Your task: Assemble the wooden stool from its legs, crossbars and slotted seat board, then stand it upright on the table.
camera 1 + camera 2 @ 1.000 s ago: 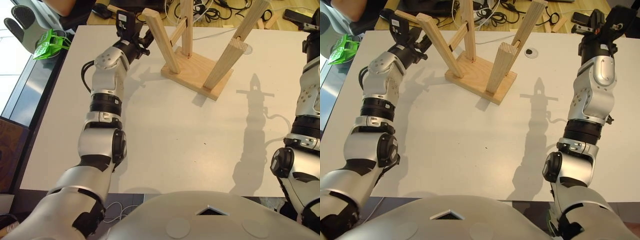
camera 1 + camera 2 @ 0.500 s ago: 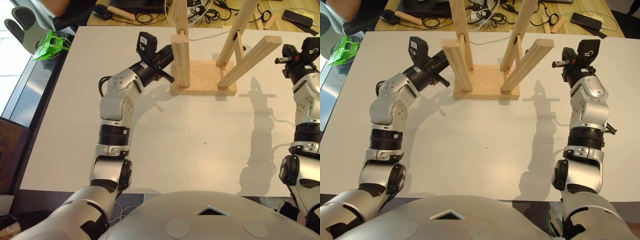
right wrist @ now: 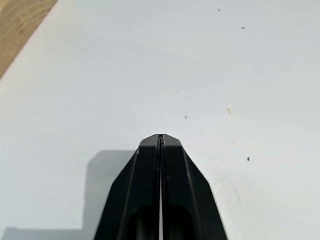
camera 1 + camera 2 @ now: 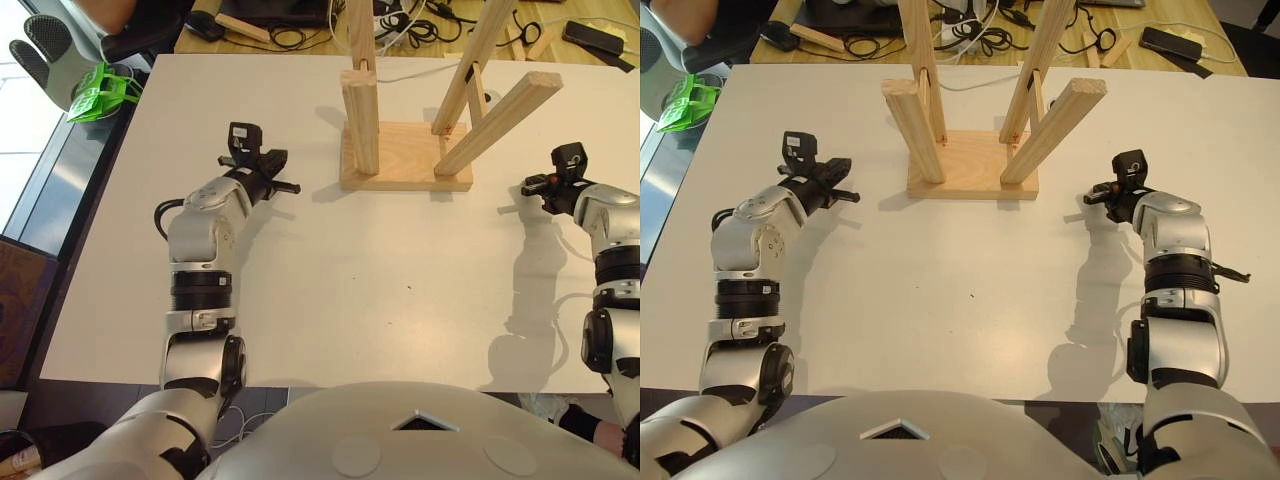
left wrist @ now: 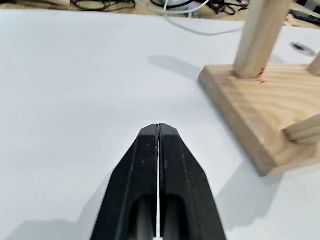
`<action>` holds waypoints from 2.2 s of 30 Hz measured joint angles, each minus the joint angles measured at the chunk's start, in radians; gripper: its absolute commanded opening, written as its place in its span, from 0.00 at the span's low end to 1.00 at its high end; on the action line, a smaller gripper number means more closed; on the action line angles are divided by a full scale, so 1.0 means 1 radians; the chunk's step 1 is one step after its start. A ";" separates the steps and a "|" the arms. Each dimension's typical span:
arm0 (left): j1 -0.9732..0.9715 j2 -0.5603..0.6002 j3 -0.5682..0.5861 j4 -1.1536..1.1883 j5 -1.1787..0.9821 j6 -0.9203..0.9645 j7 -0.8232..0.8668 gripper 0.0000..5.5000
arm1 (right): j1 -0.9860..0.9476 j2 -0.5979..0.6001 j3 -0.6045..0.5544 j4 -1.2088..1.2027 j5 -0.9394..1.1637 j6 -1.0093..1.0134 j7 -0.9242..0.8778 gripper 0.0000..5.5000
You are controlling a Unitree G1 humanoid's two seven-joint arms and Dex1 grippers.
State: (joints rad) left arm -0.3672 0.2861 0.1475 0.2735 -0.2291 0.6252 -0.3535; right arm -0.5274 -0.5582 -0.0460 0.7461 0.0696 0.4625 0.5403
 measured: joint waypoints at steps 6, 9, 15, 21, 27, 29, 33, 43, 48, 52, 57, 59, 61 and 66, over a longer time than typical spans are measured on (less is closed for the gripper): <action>-0.032 0.022 -0.027 0.103 -0.049 -0.003 -0.163 0.00 | -0.039 0.009 0.058 0.038 -0.022 -0.038 0.078 0.00; -0.055 0.003 -0.024 0.157 -0.087 -0.002 -0.206 0.00 | -0.064 0.025 0.077 0.054 -0.020 -0.032 0.137 0.00; -0.135 -0.009 -0.034 0.196 -0.115 0.061 -0.243 0.00 | -0.098 0.041 0.098 0.030 -0.003 0.078 0.251 0.00; -0.168 0.000 -0.069 0.196 -0.095 0.124 -0.238 0.00 | -0.101 0.041 0.112 -0.013 0.002 0.148 0.289 0.00; -0.204 -0.003 -0.132 0.225 -0.041 0.167 -0.196 0.00 | -0.069 0.037 0.116 -0.158 0.015 0.268 0.291 0.00; -0.226 -0.021 -0.140 0.257 -0.017 0.170 -0.149 0.00 | -0.064 0.040 0.102 -0.185 0.018 0.319 0.240 0.00; -0.240 -0.076 -0.119 0.306 -0.006 0.130 -0.057 0.00 | -0.061 0.080 0.074 -0.195 0.016 0.348 0.113 0.00; -0.145 -0.219 -0.099 0.138 -0.011 0.154 0.093 0.00 | -0.078 0.121 0.066 -0.217 0.012 0.430 -0.026 0.00; -0.018 -0.230 -0.125 -0.075 -0.030 0.258 0.110 0.00 | -0.016 0.120 0.068 -0.335 0.041 0.495 -0.004 0.00; 0.007 -0.227 -0.138 -0.118 -0.034 0.285 0.112 0.00 | 0.050 0.119 0.084 -0.443 0.081 0.527 0.036 0.00; 0.007 -0.229 -0.141 -0.119 -0.025 0.274 0.134 0.00 | 0.071 0.114 0.104 -0.480 0.081 0.521 0.036 0.00; 0.010 -0.226 -0.145 -0.126 -0.003 0.262 0.159 0.00 | 0.083 0.103 0.104 -0.490 0.076 0.510 0.020 0.00; 0.016 -0.219 -0.147 -0.134 0.006 0.255 0.175 0.00 | 0.087 0.080 0.102 -0.492 0.057 0.505 -0.012 0.00; 0.018 -0.219 -0.146 -0.136 0.021 0.245 0.193 0.00 | 0.053 0.061 0.094 -0.396 0.017 0.440 -0.073 0.00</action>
State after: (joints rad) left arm -0.3493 0.0672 0.0010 0.1371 -0.2082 0.8705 -0.1608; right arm -0.4742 -0.4973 0.0483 0.3499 0.0863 0.9024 0.4669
